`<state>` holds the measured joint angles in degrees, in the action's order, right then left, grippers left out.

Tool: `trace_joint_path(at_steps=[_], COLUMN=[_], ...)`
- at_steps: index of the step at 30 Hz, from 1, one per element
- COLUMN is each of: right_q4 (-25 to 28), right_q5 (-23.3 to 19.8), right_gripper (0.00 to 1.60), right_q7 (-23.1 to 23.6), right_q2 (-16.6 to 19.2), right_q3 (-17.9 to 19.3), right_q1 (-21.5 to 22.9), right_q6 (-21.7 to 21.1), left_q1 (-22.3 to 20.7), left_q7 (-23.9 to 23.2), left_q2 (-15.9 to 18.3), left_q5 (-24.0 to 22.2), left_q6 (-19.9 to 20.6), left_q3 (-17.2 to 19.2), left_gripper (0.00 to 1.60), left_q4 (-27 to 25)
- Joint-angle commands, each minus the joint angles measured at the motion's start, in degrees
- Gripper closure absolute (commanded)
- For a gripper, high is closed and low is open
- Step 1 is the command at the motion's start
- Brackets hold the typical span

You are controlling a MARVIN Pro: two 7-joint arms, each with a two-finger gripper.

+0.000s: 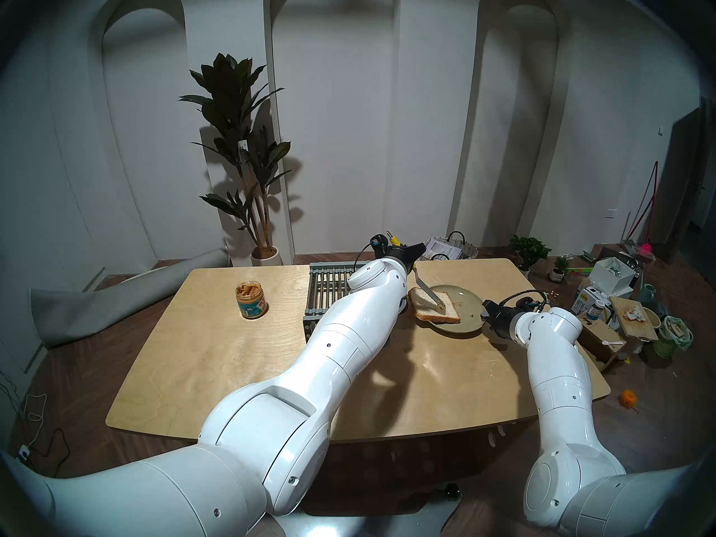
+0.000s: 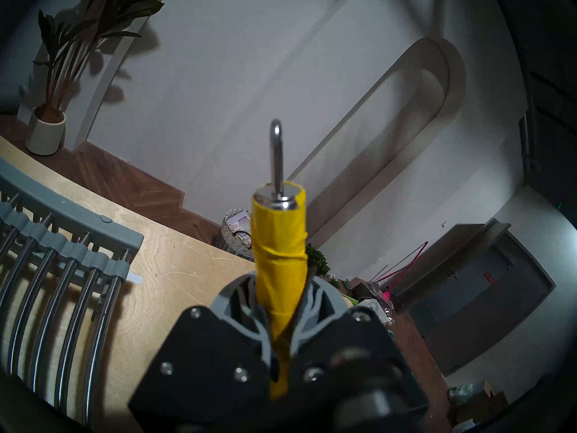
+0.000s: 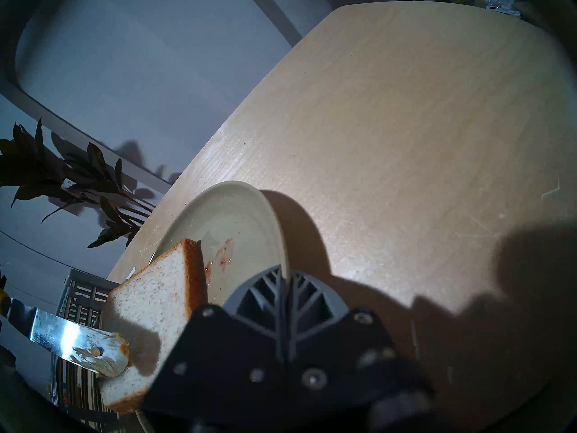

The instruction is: Spread peanut butter over the slice of bread with the knife

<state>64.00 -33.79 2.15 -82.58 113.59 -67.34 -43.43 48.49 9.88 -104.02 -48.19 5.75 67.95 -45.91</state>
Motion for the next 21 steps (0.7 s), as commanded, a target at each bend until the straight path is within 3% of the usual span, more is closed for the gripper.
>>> trace_joint_path(at_steps=[1, 21], right_q4=[1.9, -0.3], right_q5=[-0.1, 0.0], right_gripper=[1.60, 1.60], right_q7=[0.5, 0.7], right_q2=[0.4, 1.7], right_q3=[0.1, 0.9], right_q1=[0.4, 1.2], right_q6=[0.6, 1.4], left_q1=[-4.2, -11.4], left_q7=[-2.5, -6.6], left_q2=[-2.1, -4.5], left_q5=[-1.2, -3.1], left_q6=[-1.0, -3.6], left_q3=[0.7, 1.6], left_gripper=[1.60, 1.60], left_q4=[3.0, 14.2])
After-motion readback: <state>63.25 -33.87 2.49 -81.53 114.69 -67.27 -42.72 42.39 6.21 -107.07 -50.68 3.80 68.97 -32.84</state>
